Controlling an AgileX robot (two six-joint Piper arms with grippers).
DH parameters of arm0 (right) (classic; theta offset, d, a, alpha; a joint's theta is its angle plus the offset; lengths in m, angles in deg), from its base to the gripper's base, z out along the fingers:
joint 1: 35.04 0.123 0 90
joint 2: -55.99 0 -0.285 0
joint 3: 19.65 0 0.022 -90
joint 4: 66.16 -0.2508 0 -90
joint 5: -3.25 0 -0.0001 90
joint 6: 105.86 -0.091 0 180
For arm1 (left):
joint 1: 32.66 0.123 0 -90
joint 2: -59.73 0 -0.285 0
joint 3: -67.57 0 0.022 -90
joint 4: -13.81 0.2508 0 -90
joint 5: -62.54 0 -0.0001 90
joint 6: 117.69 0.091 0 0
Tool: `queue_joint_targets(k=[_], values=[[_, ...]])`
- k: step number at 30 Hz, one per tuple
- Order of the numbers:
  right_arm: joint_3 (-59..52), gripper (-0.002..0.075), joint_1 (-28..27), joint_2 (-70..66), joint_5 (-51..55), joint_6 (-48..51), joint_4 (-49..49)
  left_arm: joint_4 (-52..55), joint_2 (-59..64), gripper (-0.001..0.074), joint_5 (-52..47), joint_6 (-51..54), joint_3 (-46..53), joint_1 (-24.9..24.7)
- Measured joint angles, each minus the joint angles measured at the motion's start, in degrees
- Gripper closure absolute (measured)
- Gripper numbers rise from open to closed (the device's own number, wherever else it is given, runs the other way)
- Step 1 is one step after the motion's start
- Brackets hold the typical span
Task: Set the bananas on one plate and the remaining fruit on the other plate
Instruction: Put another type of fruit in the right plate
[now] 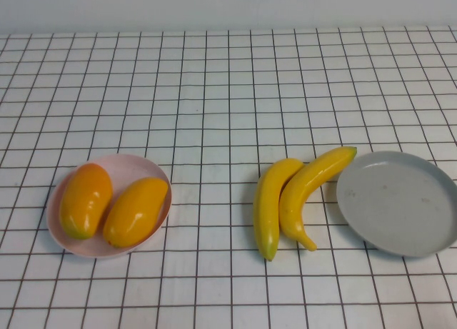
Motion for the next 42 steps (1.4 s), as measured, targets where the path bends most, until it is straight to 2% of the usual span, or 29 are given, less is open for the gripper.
queue_joint_targets(k=[13,19,28,32,37,42], values=[[0.0,0.0742,0.0,0.0,0.0,0.0,0.0,0.0,0.0,0.0739,0.0,0.0,0.0,0.0],[0.0,0.0742,0.0,0.0,0.0,0.0,4.33,0.0,0.0,0.0739,0.0,0.2,0.0,0.0],[0.0,0.0742,0.0,0.0,0.0,0.0,5.87,0.0,0.0,0.0739,0.0,0.37,0.0,0.0],[0.0,0.0743,0.0,0.0,0.0,0.0,-1.37,0.0,0.0,0.0739,0.0,0.47,0.0,0.0],[0.0,0.0743,0.0,0.0,0.0,0.0,-20.33,0.0,0.0,0.0739,0.0,0.47,0.0,0.0],[0.0,0.0742,0.0,0.0,0.0,0.0,-34.2,0.0,0.0,0.0739,0.0,0.47,0.0,0.0]])
